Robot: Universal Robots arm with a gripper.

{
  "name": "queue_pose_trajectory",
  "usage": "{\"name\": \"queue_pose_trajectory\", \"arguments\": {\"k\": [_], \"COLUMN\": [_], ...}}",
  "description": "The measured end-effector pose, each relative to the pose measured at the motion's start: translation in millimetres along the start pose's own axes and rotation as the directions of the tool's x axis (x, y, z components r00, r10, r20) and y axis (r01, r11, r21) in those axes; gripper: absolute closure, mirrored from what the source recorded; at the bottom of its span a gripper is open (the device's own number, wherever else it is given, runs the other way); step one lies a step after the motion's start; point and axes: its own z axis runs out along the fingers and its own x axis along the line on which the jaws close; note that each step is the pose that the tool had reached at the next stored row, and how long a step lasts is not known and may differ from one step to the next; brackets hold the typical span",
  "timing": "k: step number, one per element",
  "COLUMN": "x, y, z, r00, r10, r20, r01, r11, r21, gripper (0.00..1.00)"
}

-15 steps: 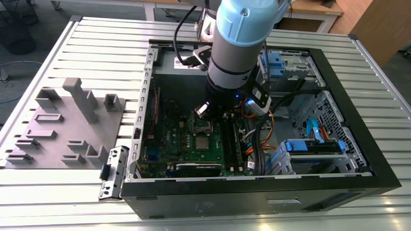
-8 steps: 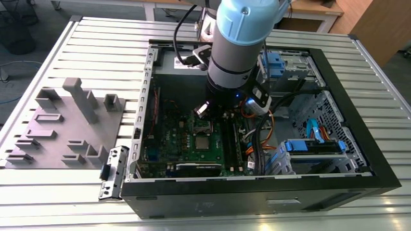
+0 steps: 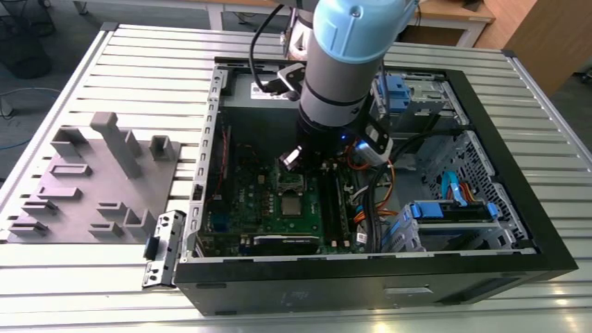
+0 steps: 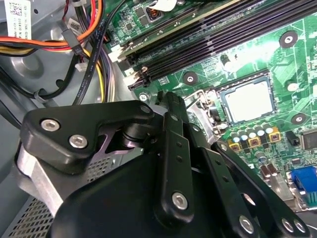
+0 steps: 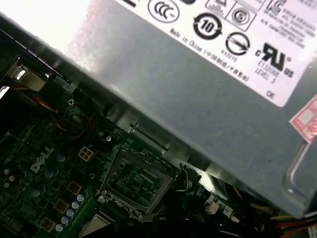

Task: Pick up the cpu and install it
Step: 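Close the cpu cover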

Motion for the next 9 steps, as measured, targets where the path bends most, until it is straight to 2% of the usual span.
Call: {"name": "queue_pose_trajectory", "arguments": {"k": [9], "x": [0.9], "y": [-4.1], "z": [-7.3], "r00": [1.0], "r10": [0.0], "r20": [-0.0003], "r01": [0.0], "r11": [1.0], "r21": [-0.0005], "gripper": [0.89]}}
